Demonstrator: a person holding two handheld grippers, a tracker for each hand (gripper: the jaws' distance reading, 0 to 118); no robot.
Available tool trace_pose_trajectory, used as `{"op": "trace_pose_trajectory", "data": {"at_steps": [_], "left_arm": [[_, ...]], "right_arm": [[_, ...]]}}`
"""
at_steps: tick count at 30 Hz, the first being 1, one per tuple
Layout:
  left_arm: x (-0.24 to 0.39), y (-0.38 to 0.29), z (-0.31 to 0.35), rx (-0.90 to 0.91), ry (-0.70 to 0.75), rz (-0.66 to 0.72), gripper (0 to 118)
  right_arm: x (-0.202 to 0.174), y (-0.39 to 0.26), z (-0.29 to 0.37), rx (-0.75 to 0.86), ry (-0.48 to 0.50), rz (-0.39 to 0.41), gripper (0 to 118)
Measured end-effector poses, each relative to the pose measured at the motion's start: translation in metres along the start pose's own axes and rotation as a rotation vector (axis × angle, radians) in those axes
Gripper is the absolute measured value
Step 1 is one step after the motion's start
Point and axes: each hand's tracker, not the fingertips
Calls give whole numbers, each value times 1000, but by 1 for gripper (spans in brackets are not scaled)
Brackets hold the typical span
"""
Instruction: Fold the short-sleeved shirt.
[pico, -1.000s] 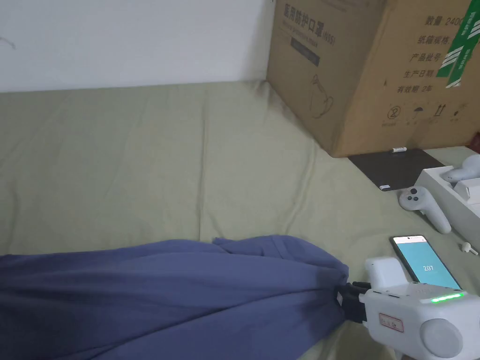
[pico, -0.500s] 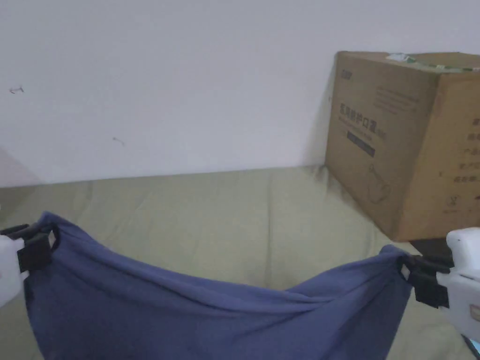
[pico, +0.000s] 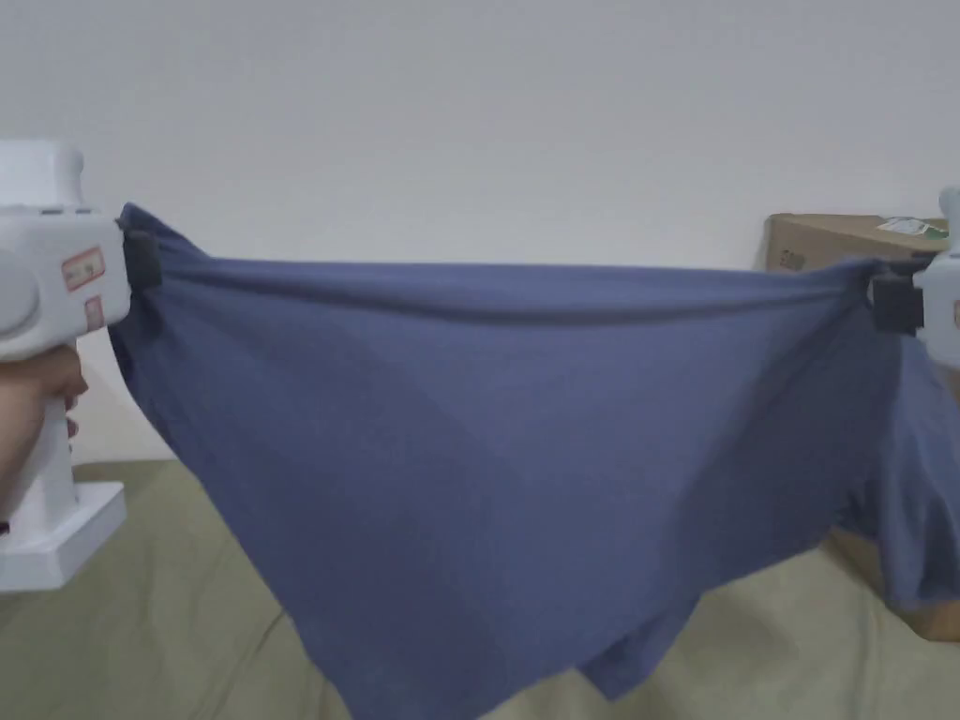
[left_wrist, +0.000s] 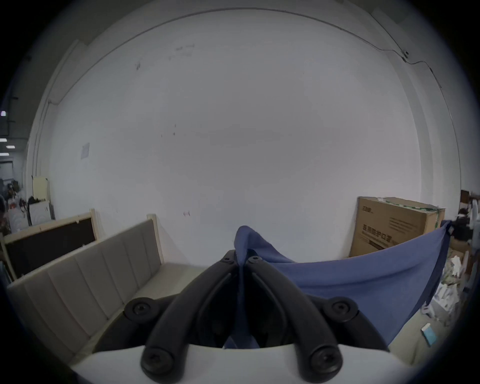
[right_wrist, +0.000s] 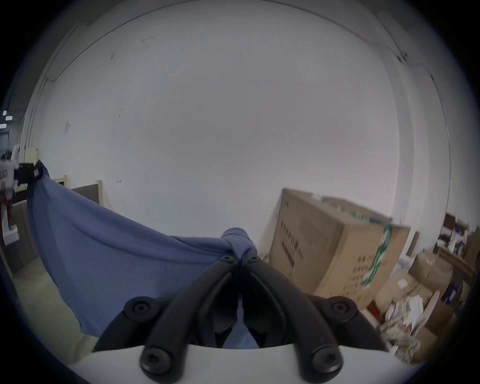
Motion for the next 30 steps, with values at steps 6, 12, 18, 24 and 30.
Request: {"op": "trace_pose_trajectory", "data": {"at_steps": [6,12,18,24,30], "left_arm": [[7,-35,-25,3,2,-58,2],[12,-164,-20,-228,-44,-49,2],[10,-294,45,-442,-73,27,2],[0,-352,146,-569,-102,54,2],[-18,-368,233,-640,-128,91,2]], "right_arm": [[10,-36,-59,-30,19,-25,0],[-14,-161,-58,-193,109,43,0],[-27,-289,9,-352,194,11,0],[-28,-350,113,-454,241,-40,0],[-36,-362,217,-498,297,-9,0]]}}
